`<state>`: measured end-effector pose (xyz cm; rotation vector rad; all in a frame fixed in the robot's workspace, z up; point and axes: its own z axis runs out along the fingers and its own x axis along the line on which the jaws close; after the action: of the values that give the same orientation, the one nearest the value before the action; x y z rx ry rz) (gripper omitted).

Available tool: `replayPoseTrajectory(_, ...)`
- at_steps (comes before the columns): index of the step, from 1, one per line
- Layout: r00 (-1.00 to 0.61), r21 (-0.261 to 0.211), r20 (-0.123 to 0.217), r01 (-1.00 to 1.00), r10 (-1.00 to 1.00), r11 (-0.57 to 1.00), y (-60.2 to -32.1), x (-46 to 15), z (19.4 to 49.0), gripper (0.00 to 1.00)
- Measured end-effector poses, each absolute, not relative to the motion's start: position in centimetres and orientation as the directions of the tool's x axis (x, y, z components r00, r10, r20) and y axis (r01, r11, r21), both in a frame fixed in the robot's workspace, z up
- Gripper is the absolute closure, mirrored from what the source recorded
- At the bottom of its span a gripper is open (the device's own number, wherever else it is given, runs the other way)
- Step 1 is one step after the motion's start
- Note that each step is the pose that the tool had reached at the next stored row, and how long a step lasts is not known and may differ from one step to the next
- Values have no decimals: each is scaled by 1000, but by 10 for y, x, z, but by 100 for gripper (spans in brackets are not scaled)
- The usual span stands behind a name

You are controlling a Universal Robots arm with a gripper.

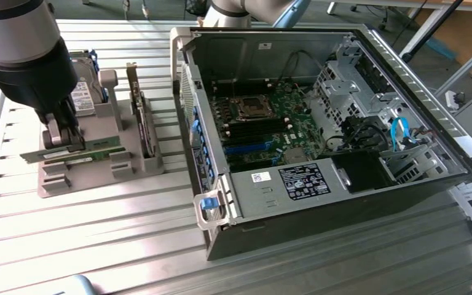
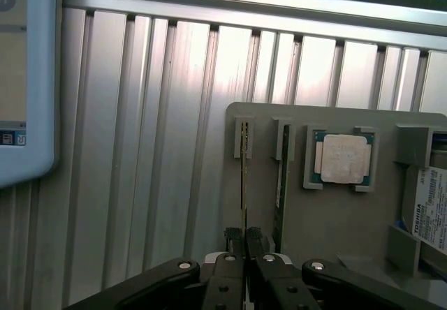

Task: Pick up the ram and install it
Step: 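Pick up the ram and move it above insertion slot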

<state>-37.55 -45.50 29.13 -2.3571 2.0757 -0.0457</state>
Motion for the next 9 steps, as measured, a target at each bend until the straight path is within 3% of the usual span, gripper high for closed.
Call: replayPoseTrajectory(9, 126, -20, 21, -992, -992, -127, -455, -376, 294, 87)
